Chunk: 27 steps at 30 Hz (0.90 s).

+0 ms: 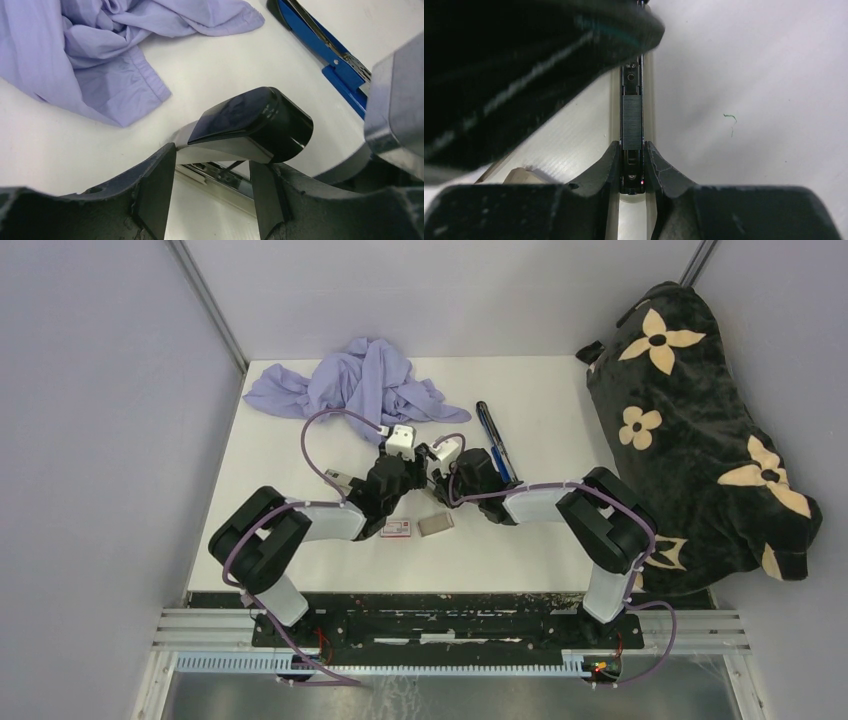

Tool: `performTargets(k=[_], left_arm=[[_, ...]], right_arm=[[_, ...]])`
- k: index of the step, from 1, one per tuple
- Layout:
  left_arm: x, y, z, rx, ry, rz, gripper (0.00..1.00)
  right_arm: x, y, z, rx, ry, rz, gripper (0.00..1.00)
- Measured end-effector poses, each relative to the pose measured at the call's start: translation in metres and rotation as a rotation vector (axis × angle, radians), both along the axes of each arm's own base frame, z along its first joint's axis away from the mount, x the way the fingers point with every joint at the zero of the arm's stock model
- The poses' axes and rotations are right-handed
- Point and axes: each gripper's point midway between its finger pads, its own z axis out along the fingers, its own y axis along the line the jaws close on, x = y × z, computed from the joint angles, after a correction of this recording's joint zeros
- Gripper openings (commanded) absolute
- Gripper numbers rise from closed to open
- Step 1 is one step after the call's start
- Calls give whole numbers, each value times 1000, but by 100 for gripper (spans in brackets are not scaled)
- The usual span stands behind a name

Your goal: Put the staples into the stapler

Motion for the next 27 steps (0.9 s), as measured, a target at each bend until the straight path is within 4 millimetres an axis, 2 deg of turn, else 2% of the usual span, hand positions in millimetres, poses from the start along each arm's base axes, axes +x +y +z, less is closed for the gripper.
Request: performTargets(k=[15,27], left_arm=[[-5,9,-5,52,-7,88,73],[-8,11,-5,43,-9,134,78]], right_arm=[[6,12,0,50,-29,23,18],[7,14,0,68,-38,28,20]])
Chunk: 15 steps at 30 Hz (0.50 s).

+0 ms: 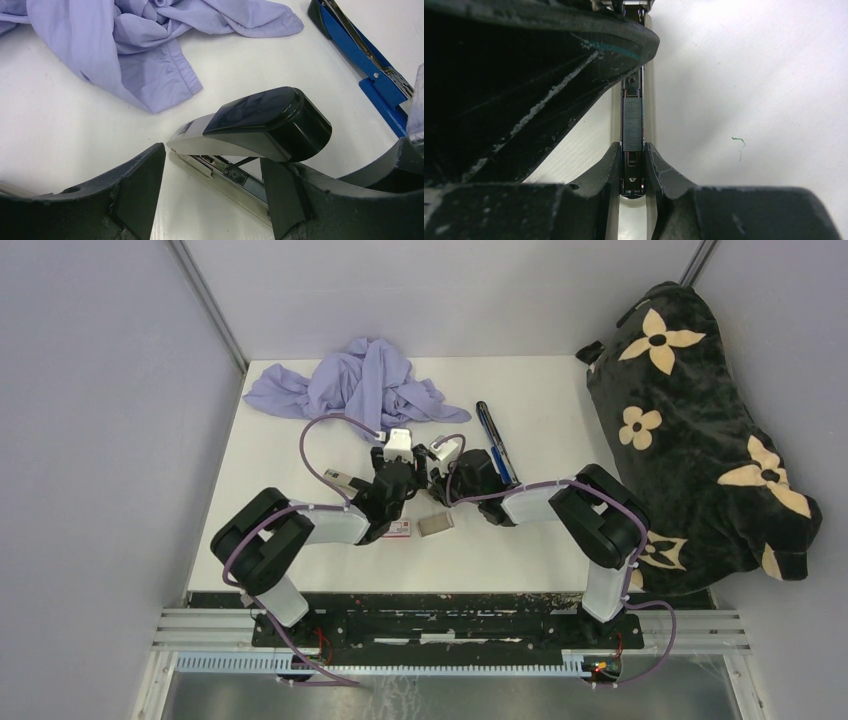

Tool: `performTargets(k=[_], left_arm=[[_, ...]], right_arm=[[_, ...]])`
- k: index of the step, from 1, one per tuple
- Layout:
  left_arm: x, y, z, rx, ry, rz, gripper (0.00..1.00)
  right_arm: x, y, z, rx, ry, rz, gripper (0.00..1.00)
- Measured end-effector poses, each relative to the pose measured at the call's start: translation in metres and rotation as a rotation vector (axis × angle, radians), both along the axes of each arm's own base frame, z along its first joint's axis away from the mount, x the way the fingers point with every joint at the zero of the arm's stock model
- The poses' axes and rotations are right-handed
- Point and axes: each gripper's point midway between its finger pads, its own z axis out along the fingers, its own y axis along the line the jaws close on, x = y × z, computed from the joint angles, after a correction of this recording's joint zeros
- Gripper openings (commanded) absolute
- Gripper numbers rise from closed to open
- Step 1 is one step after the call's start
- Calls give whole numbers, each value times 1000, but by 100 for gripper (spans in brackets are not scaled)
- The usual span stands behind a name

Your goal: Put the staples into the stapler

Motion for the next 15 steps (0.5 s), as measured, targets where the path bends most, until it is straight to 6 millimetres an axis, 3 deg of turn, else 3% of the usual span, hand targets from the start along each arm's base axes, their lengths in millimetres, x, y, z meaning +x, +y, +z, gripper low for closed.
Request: performTargets(k=[14,15], left_arm=[[-16,11,2,31,2,-11,83],[-20,4,2,45,4,-53,83]], right_arm=[[-9,3,-1,14,2,75,21],[-8,2,0,18,7,75,21]])
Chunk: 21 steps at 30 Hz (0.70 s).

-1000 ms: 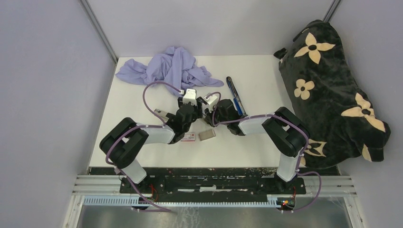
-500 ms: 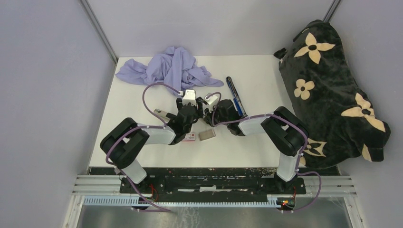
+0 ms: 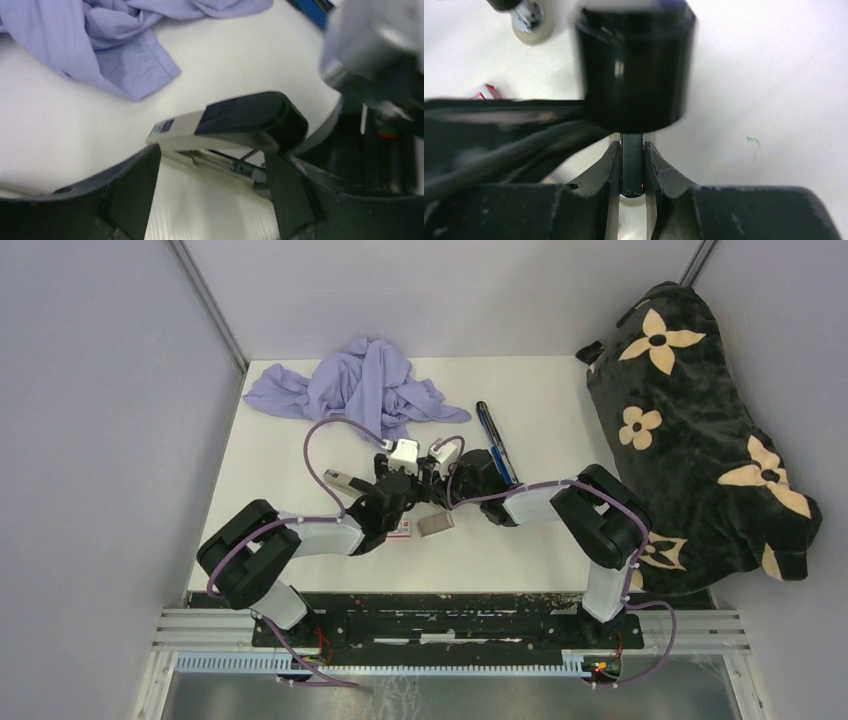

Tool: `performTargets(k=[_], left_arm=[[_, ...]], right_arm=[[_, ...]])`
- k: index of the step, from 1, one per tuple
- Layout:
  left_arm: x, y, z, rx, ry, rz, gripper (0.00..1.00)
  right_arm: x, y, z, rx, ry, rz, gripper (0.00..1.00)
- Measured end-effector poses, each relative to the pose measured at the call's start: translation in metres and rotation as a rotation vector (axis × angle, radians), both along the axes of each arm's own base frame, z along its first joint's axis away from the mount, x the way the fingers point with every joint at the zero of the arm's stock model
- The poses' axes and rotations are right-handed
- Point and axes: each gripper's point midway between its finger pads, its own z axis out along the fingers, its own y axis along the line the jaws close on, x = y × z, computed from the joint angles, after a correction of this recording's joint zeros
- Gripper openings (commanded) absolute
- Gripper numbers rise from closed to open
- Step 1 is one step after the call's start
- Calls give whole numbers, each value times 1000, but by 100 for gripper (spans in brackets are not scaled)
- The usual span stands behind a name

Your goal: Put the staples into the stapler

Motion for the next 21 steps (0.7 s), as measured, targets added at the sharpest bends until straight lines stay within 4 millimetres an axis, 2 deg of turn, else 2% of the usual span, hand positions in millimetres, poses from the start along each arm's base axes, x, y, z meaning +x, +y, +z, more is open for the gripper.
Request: performTargets(k=[1,3,8,12,21], left_arm=[[-7,-12,0,8,6,-59,83],[-12,-20,5,19,-12,-89,83],[-21,-30,4,66,-9,-179,83],[-21,-31,4,78,-13,-187,83],[-27,-24,15,64,-13,-177,86]], right_arm=[[1,-1,0,1,3,-3,21],[0,-5,-3,-8,22,4,21],[10,-10,0,3,25,-10,21],[11,-11,-1,-1,24,-10,22],[9,-14,-4,-19,39,-15,44]])
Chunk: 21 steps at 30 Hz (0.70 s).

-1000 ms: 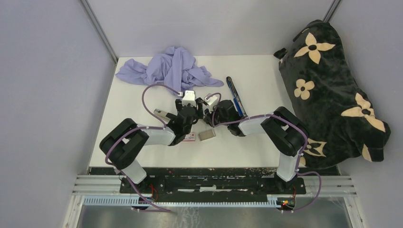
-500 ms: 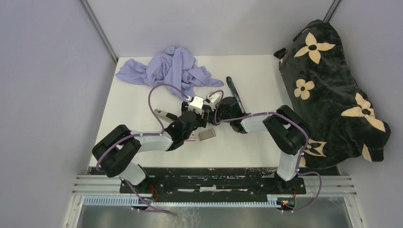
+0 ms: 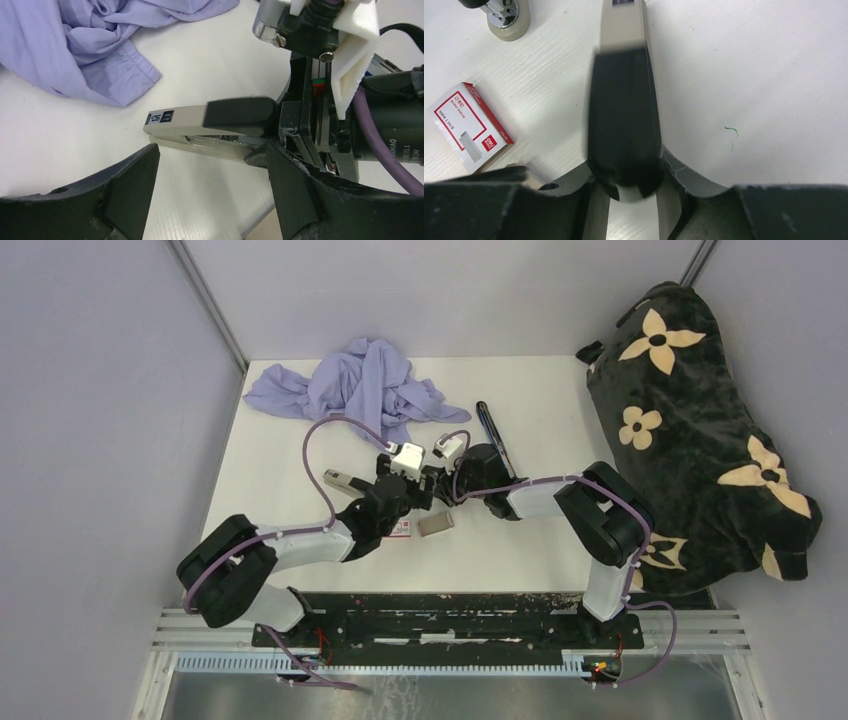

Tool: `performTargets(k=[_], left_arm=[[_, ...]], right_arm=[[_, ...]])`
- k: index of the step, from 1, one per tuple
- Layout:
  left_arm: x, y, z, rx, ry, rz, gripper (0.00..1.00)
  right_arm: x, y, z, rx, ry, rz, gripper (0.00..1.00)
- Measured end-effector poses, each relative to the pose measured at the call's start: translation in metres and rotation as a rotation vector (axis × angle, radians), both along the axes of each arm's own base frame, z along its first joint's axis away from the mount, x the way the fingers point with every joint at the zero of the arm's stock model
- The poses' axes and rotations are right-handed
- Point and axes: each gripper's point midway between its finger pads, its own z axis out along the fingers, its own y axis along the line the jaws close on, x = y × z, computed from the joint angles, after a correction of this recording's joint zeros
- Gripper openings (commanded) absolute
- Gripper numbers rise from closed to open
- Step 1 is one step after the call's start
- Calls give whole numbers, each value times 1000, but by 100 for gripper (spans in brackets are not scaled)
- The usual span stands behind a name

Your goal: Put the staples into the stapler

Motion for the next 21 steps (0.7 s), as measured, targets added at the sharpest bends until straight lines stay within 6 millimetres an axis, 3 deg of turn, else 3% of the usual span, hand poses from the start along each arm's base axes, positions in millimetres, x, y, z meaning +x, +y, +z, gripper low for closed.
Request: performTargets(k=[7,15,21], left_arm=[[-12,19,15,-112,25,52,90],[-13,66,24,-287,101,205,95],[-8,108,13,-406,223,331,95]], right_arm=[[-7,-7,6,-19,18,-13,61],[-15,-17,25,-48,28,-20,62],[-9,-14,37,-73,34,-9,60]])
